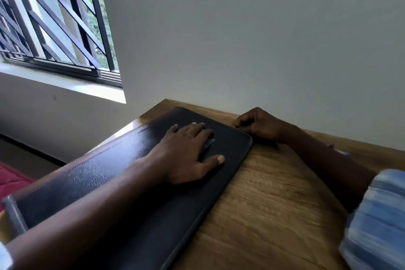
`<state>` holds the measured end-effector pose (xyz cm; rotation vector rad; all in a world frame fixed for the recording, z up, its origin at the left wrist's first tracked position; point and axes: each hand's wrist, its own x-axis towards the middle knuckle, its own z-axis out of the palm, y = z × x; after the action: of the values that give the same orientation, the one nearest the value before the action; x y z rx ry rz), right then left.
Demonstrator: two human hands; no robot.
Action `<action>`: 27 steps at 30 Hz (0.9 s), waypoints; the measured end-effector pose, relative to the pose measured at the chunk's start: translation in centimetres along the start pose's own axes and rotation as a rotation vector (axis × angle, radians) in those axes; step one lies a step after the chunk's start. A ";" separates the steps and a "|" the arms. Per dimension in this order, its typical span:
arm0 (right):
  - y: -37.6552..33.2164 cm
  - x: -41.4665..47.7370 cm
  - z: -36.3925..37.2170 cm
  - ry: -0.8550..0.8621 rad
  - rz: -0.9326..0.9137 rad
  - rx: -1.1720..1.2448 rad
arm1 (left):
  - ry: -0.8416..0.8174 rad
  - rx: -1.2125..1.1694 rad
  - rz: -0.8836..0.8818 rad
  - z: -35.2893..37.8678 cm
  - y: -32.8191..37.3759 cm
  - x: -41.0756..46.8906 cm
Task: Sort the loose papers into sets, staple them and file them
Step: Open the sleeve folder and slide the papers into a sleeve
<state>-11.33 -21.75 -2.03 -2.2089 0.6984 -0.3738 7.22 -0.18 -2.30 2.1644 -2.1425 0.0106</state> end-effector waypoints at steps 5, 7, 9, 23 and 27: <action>-1.6 5.7 0.7 -0.180 -0.009 -0.012 | 0.001 0.003 0.031 -0.1 0.0 0.1; -2.1 8.1 1.6 -0.200 -0.036 -0.020 | -0.019 0.006 0.044 -0.2 -0.1 0.1; -2.5 10.3 2.4 -0.233 -0.073 -0.019 | -0.029 0.012 0.053 -0.1 0.0 0.1; -5.3 16.6 8.2 0.117 -0.021 -0.019 | 0.044 -0.022 0.030 0.7 -0.4 0.7; -5.9 13.5 8.5 0.350 0.023 -0.150 | 0.051 -0.065 0.010 0.8 -0.7 0.9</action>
<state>5.68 -21.44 -2.63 -2.2973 0.9643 -0.7291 7.89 -1.14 -3.10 2.0945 -2.0966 -0.0032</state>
